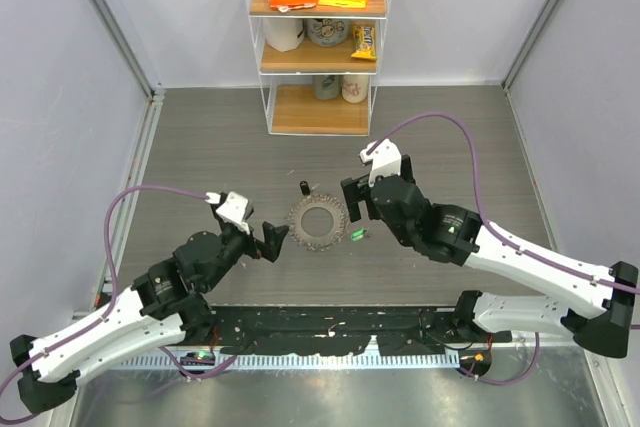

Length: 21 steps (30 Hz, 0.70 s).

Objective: Put the keys on the keyring

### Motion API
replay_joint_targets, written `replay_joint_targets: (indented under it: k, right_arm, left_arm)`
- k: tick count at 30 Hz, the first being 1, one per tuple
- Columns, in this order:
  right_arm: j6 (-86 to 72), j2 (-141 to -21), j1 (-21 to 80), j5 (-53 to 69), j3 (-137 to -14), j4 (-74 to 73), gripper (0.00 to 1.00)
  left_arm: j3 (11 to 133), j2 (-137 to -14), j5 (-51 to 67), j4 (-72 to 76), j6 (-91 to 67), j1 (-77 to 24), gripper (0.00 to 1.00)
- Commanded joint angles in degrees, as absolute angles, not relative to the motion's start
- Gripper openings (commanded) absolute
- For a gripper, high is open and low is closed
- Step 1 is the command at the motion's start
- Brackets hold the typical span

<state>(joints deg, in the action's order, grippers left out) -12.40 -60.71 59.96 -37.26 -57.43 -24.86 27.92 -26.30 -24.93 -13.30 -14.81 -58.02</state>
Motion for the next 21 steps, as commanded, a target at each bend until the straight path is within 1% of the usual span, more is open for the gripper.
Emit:
replay_joint_targets:
  k: [1,8,15,17,18,21]
  right_arm:
    - [-12.9,-62.0,60.7,-35.2,-61.7,-27.2,0.95]
    - [-11.8,-64.2,61.0,-23.5,-60.8,-24.6,0.95]
    - [-13.5,-70.5,61.7,-21.3,-59.7,-21.5,1.0]
    - [-14.9,-73.0,61.8,-20.0,-60.0,-20.6,0.95]
    - [-15.6,-73.7,61.9,-19.7,-60.2,-20.3,0.91]
    - [-16.3,-76.3,62.4,-21.3,-60.6,-19.9,0.9]
  left_arm:
    - [29.5,-27.2,-27.8,-13.6,-15.7,-58.1,0.99]
    - [28.7,-27.6,-25.4,-12.7,-16.7,-58.1,0.99]
    - [27.5,-28.6,-23.8,-12.0,-17.8,-58.2,0.99]
    - [28.2,-30.0,-25.1,-13.3,-17.9,-58.1,0.99]
    - [28.8,-31.1,-25.7,-14.3,-18.0,-58.2,0.98]
    - [29.4,-34.3,-27.7,-15.5,-17.8,-58.2,0.93]
